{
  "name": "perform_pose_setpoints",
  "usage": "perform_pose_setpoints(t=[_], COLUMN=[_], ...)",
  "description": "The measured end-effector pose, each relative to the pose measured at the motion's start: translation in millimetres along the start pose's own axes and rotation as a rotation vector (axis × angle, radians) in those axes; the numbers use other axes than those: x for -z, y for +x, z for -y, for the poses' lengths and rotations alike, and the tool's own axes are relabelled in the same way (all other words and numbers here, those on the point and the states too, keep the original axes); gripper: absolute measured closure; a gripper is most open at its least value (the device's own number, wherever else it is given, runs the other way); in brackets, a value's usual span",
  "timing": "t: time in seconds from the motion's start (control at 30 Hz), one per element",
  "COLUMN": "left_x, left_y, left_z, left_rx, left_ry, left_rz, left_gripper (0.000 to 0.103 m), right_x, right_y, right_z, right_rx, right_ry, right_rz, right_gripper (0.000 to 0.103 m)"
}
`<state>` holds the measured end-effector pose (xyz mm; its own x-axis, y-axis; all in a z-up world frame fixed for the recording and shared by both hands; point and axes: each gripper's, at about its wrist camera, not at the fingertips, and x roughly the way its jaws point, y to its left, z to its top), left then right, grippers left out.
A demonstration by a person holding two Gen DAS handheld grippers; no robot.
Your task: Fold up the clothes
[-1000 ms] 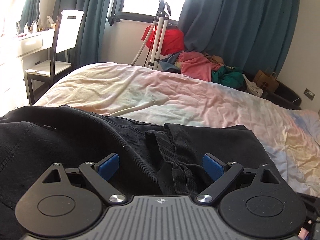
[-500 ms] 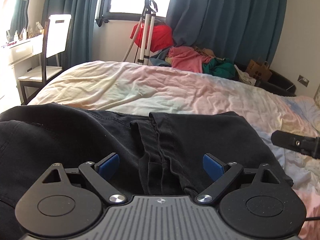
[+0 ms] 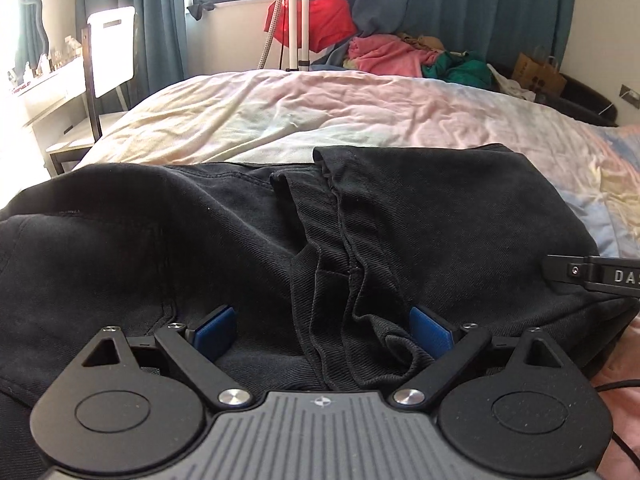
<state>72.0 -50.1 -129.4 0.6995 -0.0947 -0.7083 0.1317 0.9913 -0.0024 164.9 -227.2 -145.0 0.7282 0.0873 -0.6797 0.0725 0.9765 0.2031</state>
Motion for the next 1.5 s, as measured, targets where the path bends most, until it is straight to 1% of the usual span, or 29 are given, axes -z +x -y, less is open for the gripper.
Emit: perform_pose_setpoints(t=[0.07, 0.13, 0.27, 0.33, 0.4, 0.5, 0.57, 0.67, 0.73, 0.83, 0.87, 0.93, 1.0, 1.07, 1.1, 1.13, 1.17, 1.2, 1.3, 1.37, 1.4, 1.47, 1.5], left_x=[0.2, -0.1, 0.7, 0.9, 0.0, -2.0, -2.0, -4.3, -4.9, -3.3, -1.6, 1.6, 10.3, 23.7, 32.0, 40.8, 46.7, 49.6, 49.1, 51.6, 53.9, 58.6, 61.5], left_y=[-0.2, -1.1, -1.2, -1.5, -1.8, -4.4, -11.4, -30.7, -51.5, -91.8, -103.0, -123.3, -136.1, -142.3, -142.2, -138.8, -132.7, -125.9, -109.3, -98.8, -94.3, -86.0, -86.6], left_z=[-0.2, 0.5, -0.3, -0.5, -1.7, -5.7, -11.3, -23.3, -36.5, -69.1, -82.5, -113.0, -137.9, -158.5, -171.4, -184.0, -193.5, -199.3, -205.7, -214.0, -220.1, -232.3, -239.0], left_rx=[0.000, -0.003, 0.001, 0.002, 0.006, 0.014, 0.018, 0.024, 0.015, -0.046, -0.078, -0.141, -0.221, -0.278, -0.239, -0.145, -0.069, -0.045, -0.068, -0.061, -0.077, -0.112, -0.150], left_ry=[0.000, 0.003, -0.002, -0.010, -0.017, -0.033, -0.063, -0.149, -0.219, -0.350, -0.408, -0.541, -0.657, -0.778, -0.893, -1.001, -1.069, -1.111, -1.137, -1.162, -1.189, -1.243, -1.274], left_rz=[0.001, 0.003, 0.005, 0.006, 0.007, 0.007, 0.016, 0.034, 0.057, 0.139, 0.160, 0.193, 0.204, 0.185, 0.168, 0.159, 0.153, 0.137, 0.089, 0.060, 0.049, 0.029, 0.038], left_gripper=[0.007, 0.008, 0.008, 0.008, 0.008, 0.008, 0.008, 0.008, 0.008, 0.006, 0.004, 0.003, 0.003, 0.002, 0.001, 0.001, 0.001, 0.001, 0.001, 0.003, 0.004, 0.011, 0.012], right_x=[-8.1, -19.1, -42.5, -47.5, -43.6, -21.1, -7.1, -9.1, -14.3, -8.7, -7.4, -8.8, -10.5, -11.5, -11.7, -11.9, -12.0, -12.0, -12.0, -11.9, -12.1, -12.8, -13.2], right_y=[-5.0, -17.7, -44.2, -47.1, -41.5, -21.4, -2.4, 3.6, 5.4, 12.2, 13.3, 13.4, 13.6, 13.9, 13.8, 13.7, 13.5, 13.3, 13.0, 13.0, 12.7, 11.2, 9.8], right_z=[-9.7, -18.7, -22.6, -21.4, -14.3, 8.0, 21.4, 32.7, 31.2, 32.6, 32.3, 28.7, 26.0, 24.3, 24.2, 24.2, 24.5, 24.8, 24.0, 22.8, 22.2, 20.7, 19.5], right_rx=[0.002, -0.018, -0.146, -0.168, -0.126, -0.026, 0.011, -0.024, -0.027, -0.036, -0.034, -0.021, -0.009, -0.003, -0.001, 0.001, 0.001, 0.002, 0.009, 0.016, 0.019, 0.025, 0.027], right_ry=[-0.021, -0.016, 0.059, 0.030, -0.021, -0.060, -0.077, 0.011, 0.017, 0.010, 0.011, 0.001, -0.003, 0.000, 0.004, 0.007, 0.015, 0.023, 0.034, 0.036, 0.037, 0.033, 0.027], right_rz=[-0.038, -0.048, -0.058, -0.045, -0.010, 0.028, -0.021, -0.029, -0.033, -0.029, -0.027, -0.028, -0.030, -0.029, -0.029, -0.030, -0.030, -0.029, -0.027, -0.025, -0.024, -0.017, -0.012], right_gripper=[0.044, 0.044, 0.044, 0.044, 0.044, 0.044, 0.046, 0.043, 0.042, 0.041, 0.041, 0.041, 0.041, 0.041, 0.041, 0.041, 0.041, 0.041, 0.040, 0.040, 0.040, 0.040, 0.040])
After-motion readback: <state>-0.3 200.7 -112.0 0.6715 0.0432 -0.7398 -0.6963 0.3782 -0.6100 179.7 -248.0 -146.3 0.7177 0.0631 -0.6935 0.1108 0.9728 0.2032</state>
